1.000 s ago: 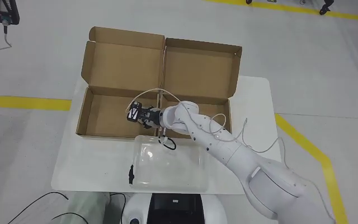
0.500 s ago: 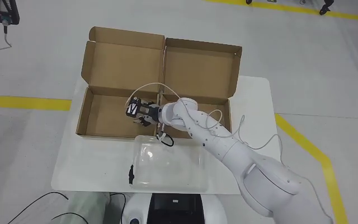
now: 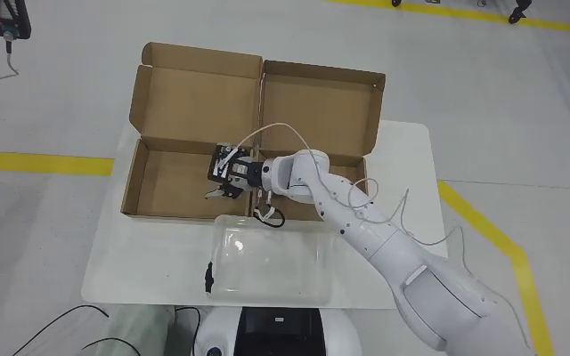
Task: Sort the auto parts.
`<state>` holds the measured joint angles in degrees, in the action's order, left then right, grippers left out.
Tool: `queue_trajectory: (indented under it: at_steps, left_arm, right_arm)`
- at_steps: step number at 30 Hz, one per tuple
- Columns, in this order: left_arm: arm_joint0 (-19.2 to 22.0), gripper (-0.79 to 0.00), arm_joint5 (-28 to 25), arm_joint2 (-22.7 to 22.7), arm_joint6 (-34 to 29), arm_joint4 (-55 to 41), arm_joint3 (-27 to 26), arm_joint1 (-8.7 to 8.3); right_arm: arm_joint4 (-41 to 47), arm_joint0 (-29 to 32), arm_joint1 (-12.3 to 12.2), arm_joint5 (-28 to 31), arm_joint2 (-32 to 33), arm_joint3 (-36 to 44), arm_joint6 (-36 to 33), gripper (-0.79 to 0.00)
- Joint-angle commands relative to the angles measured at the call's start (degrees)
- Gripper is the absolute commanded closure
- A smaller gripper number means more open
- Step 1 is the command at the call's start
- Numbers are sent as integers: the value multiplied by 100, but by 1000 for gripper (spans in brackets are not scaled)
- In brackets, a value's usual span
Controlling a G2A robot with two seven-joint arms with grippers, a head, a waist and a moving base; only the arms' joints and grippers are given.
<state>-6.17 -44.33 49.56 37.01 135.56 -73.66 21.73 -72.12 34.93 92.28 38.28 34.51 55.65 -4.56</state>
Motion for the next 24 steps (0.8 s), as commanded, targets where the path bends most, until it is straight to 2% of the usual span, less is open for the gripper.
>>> queue_trajectory:
  at_steps: [1,11,24]
  left_arm:
    - [0,-785,0,0,0,0,0,0]
    - [0,-785,0,0,0,0,0,0]
    - [0,-785,0,0,0,0,0,0]
  right_arm:
    - [-59,151,-103,56,175,219,21,-785]
    - [-386,963,-591,414,1120,1283,184,-785]
    - [-595,2463,-1153,549,2603,2948,70,-785]
